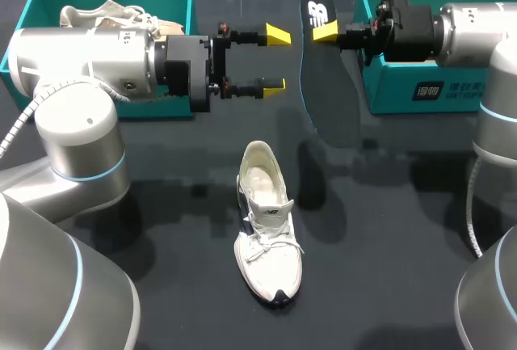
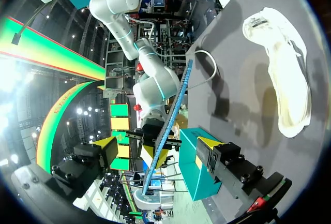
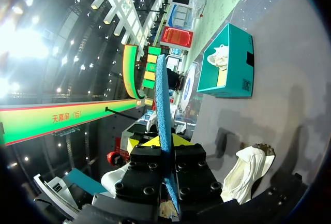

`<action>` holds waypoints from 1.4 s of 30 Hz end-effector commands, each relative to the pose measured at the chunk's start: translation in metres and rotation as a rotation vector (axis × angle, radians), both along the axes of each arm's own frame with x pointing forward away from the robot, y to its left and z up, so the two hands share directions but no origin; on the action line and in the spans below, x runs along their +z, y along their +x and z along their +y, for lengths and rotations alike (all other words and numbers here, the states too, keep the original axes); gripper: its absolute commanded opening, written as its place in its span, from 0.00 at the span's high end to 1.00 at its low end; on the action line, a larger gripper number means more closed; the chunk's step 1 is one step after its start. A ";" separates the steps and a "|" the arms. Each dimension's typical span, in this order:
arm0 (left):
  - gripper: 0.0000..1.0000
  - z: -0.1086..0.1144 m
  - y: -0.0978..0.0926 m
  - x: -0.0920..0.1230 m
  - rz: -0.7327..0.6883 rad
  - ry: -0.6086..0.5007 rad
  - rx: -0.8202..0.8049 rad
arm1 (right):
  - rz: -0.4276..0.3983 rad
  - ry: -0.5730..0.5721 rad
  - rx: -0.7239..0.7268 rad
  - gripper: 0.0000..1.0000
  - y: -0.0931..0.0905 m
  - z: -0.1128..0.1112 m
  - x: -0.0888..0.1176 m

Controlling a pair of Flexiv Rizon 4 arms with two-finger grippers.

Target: Take the shoe out of the shoebox, open the shoe tongue, remove and reinsert the insole, then place the shoe into the shoebox

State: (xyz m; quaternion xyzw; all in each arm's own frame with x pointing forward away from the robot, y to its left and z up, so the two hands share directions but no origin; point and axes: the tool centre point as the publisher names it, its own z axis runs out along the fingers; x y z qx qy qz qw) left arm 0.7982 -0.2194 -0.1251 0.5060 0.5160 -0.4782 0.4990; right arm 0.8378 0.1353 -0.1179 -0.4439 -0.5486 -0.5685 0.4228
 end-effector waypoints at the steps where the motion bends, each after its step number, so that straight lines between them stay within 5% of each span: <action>1: 0.00 -0.007 0.004 -0.005 0.004 0.004 -0.007 | 0.001 -0.003 0.001 1.00 0.000 0.001 0.000; 9: 0.00 -0.018 0.010 -0.013 0.017 0.020 0.000 | 0.129 -0.004 -0.003 1.00 0.018 0.014 -0.007; 17: 0.17 -0.027 0.013 -0.015 0.008 0.026 0.010 | 0.229 0.008 -0.016 1.00 0.022 0.016 -0.020; 27: 0.50 -0.038 0.013 -0.020 -0.006 0.046 0.036 | 0.229 0.008 -0.016 1.00 0.022 0.016 -0.020; 42: 0.62 -0.041 0.012 -0.022 -0.017 0.055 0.061 | 0.229 0.008 -0.016 1.00 0.022 0.016 -0.020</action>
